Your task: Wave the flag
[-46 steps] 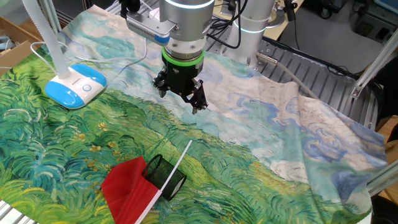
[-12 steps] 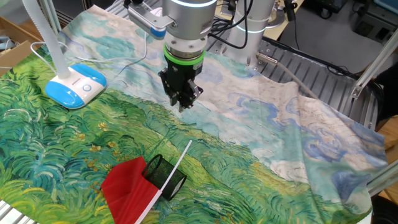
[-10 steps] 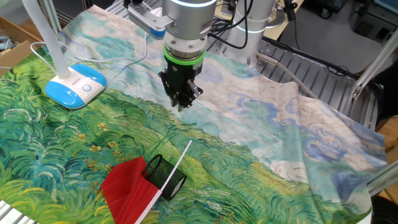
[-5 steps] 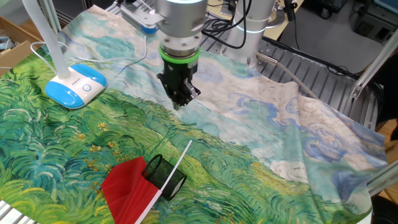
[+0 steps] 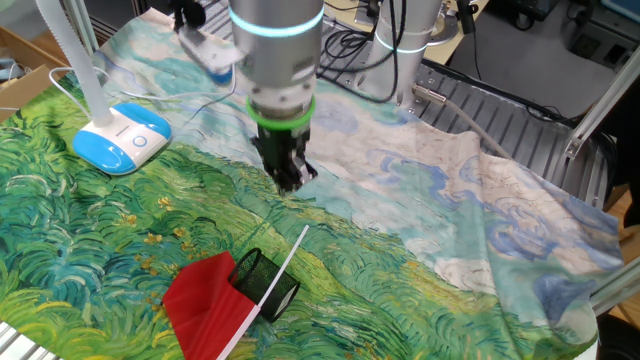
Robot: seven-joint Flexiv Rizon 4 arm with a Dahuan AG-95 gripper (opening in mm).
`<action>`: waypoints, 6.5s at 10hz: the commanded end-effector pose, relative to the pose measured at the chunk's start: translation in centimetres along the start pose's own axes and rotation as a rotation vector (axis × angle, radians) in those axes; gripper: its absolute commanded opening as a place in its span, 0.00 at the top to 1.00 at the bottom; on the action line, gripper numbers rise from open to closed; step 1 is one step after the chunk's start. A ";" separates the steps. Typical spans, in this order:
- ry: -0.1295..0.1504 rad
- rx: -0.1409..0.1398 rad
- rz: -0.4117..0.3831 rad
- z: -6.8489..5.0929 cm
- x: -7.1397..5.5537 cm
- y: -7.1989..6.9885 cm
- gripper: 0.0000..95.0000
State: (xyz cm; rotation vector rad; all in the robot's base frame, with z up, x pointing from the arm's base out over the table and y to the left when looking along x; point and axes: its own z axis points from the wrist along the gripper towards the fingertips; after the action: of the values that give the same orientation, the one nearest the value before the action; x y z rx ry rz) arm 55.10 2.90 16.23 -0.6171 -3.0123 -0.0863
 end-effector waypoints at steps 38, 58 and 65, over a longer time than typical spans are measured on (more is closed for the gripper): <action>-0.181 0.084 -0.040 0.8 5.0 1.7 1.00; -0.246 0.243 -0.296 -1.5 -3.8 -11.8 1.00; -0.226 0.253 -0.330 -4.6 -5.4 -13.2 1.00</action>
State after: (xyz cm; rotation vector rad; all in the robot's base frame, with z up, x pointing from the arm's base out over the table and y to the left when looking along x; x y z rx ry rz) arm 55.04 -11.52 20.08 -0.1131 -3.2283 0.3626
